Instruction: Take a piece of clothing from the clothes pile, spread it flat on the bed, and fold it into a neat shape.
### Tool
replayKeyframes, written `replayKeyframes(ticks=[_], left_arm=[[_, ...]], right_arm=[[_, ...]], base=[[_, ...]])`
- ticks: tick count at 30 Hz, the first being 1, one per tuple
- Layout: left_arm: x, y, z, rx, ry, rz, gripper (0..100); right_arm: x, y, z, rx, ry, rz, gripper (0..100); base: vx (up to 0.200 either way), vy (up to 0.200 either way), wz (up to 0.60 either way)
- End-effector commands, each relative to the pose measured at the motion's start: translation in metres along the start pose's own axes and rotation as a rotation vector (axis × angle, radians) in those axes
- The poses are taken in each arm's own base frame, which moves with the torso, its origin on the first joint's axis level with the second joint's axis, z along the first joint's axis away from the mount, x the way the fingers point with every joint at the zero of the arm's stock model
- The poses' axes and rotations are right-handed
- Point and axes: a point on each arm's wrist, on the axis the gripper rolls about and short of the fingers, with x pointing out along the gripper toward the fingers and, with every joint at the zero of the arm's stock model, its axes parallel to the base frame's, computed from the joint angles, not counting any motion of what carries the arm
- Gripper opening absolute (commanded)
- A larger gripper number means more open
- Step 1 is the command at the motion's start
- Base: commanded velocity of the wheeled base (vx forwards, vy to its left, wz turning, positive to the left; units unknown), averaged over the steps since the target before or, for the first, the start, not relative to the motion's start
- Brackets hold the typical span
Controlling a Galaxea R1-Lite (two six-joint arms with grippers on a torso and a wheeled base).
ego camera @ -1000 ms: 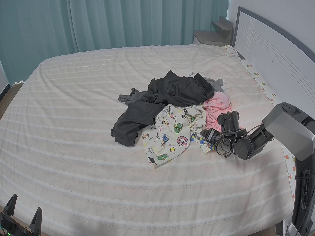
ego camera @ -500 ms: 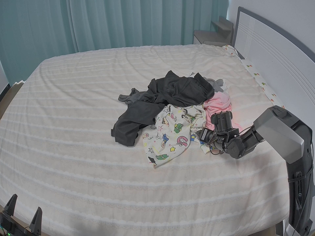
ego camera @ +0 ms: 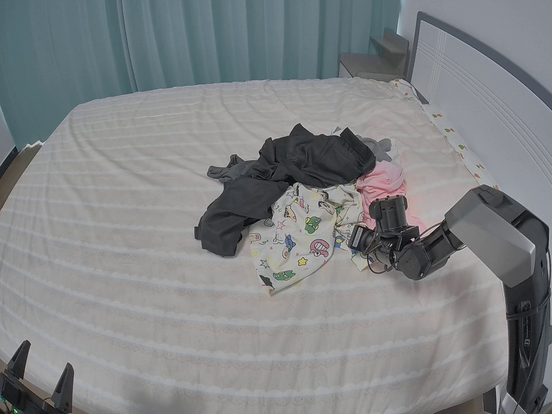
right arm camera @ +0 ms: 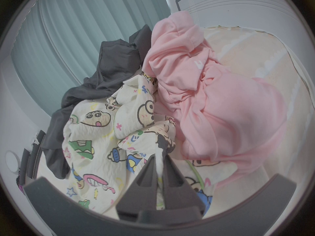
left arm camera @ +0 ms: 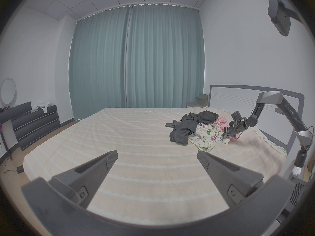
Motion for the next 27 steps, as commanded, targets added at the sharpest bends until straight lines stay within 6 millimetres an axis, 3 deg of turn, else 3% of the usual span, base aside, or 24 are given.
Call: replayKeyframes(ticks=[1, 8, 19, 22, 23, 24, 26, 27], left_arm=[[0.0, 0.0, -0.003, 0.0, 0.001, 0.0, 100], [0.0, 0.0, -0.004, 0.001, 0.003, 0.0, 100], [0.0, 0.0, -0.003, 0.007, 0.0, 0.0, 100], [0.0, 0.0, -0.003, 0.014, 0.0, -0.001, 100], [0.0, 0.0, -0.003, 0.014, 0.0, -0.001, 100], [0.0, 0.0, -0.003, 0.017, -0.002, -0.003, 100], [0.0, 0.0, -0.004, 0.023, 0.0, -0.008, 100], [0.0, 0.0, -0.004, 0.038, -0.002, -0.017, 100]], right_arm=[[-0.046, 0.011, 0.021, 0.086, -0.012, 0.061, 0], [-0.119, -0.008, 0.016, 0.206, 0.128, 0.167, 0], [-0.172, -0.043, 0.004, 0.237, 0.104, 0.221, 0], [-0.199, -0.048, 0.003, 0.237, 0.11, 0.301, 0], [-0.199, -0.048, 0.003, 0.237, 0.11, 0.301, 0], [-0.219, -0.051, 0.005, 0.235, 0.102, 0.355, 0], [-0.229, -0.052, 0.008, 0.235, 0.093, 0.381, 0], [-0.246, -0.053, 0.012, 0.231, 0.067, 0.426, 0]], base=[[0.0, 0.0, 0.0], [0.0, 0.0, 0.0], [0.0, 0.0, 0.0], [0.0, 0.0, 0.0], [0.0, 0.0, 0.0], [0.0, 0.0, 0.0], [0.0, 0.0, 0.0], [0.0, 0.0, 0.0]])
